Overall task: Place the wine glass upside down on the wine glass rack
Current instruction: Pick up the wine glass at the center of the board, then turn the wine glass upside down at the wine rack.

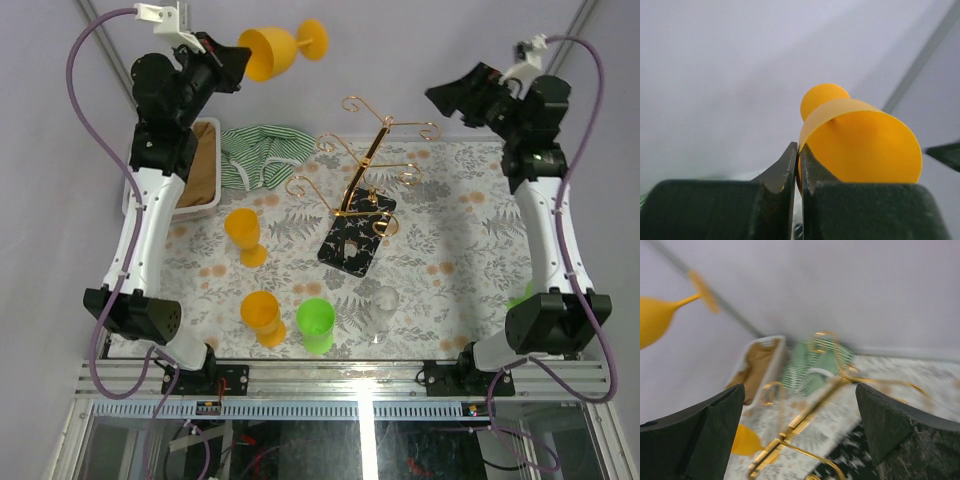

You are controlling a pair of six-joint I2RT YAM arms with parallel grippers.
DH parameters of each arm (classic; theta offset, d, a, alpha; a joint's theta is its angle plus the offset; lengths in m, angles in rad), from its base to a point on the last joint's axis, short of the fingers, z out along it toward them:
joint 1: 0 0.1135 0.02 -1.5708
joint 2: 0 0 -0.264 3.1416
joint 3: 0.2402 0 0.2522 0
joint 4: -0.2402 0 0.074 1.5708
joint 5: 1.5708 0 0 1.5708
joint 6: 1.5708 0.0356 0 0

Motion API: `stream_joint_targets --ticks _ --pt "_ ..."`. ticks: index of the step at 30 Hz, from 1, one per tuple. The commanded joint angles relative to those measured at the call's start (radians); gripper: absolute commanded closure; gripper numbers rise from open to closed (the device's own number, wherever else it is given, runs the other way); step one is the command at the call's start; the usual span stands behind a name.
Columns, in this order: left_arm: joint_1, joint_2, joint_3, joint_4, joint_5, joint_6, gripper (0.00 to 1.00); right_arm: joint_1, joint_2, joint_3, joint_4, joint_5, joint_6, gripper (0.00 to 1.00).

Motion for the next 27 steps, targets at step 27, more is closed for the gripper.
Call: stream_joint_targets --ticks 27 --pt "-0.214 0.056 -0.339 1.003 0.049 -0.194 1.0 0.306 0.328 0.06 1.263 -0.079 0.832 0.01"
